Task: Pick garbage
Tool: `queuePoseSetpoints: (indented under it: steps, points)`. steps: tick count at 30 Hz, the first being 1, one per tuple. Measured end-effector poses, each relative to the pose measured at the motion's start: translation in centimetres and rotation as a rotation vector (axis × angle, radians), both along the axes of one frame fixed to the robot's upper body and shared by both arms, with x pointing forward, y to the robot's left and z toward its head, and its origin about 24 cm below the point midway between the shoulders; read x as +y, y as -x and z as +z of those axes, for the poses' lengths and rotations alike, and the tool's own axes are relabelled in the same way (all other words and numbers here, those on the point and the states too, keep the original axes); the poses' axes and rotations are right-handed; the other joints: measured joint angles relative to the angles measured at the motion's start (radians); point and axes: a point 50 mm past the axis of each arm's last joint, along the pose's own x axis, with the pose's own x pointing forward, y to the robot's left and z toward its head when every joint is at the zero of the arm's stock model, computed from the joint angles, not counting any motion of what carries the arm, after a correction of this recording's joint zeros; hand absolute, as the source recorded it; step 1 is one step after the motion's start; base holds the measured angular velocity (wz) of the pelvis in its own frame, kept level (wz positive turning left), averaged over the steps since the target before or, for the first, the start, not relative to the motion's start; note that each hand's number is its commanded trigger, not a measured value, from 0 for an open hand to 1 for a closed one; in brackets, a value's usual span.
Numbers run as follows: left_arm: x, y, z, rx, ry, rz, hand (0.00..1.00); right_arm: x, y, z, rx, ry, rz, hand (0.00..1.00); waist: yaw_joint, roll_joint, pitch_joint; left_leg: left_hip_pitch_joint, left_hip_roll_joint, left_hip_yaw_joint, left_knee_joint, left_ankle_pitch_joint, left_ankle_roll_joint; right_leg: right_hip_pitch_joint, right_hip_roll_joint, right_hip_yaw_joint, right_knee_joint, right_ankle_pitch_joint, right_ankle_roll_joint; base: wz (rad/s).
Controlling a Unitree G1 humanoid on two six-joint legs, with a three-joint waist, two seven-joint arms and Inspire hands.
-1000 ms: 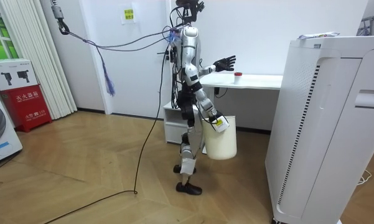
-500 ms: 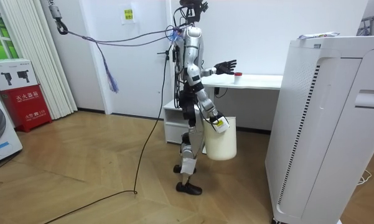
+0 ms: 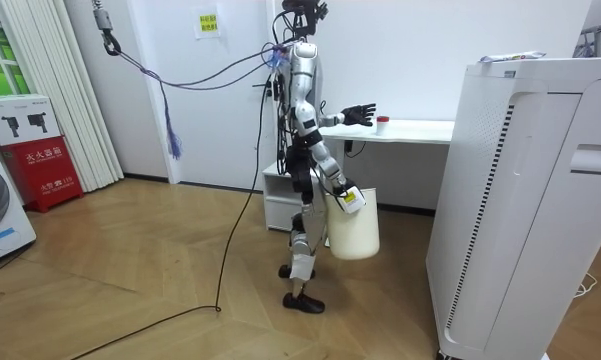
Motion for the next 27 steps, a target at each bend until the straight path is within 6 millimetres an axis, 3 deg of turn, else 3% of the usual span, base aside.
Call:
queuePoseSetpoints:
  steps: [22, 27]
  points:
    - [1.3, -0.3, 0.2, -0.034, 0.05, 0.127, 0.0, 0.3, 0.3, -0.1, 0.012, 0.0, 0.016, 1.0, 0.002, -0.001, 0.0006, 0.002, 0.004, 0.002, 0.004, 0.0, -0.001, -0.001, 0.003, -0.001, -0.001, 0.0, 0.0, 0.0]
    - [1.4, -0.7, 0.5, -0.056, 0.064, 0.147, 0.0, 0.9, 0.5, -0.3, 0.021, -0.011, 0.035, 1.0, -0.002, -0.012, -0.002, 0.008, 0.004, 0.005, 0.007, 0.0, -0.001, 0.0, 0.0, 0.001, 0.0, 0.0, 0.0, 0.0]
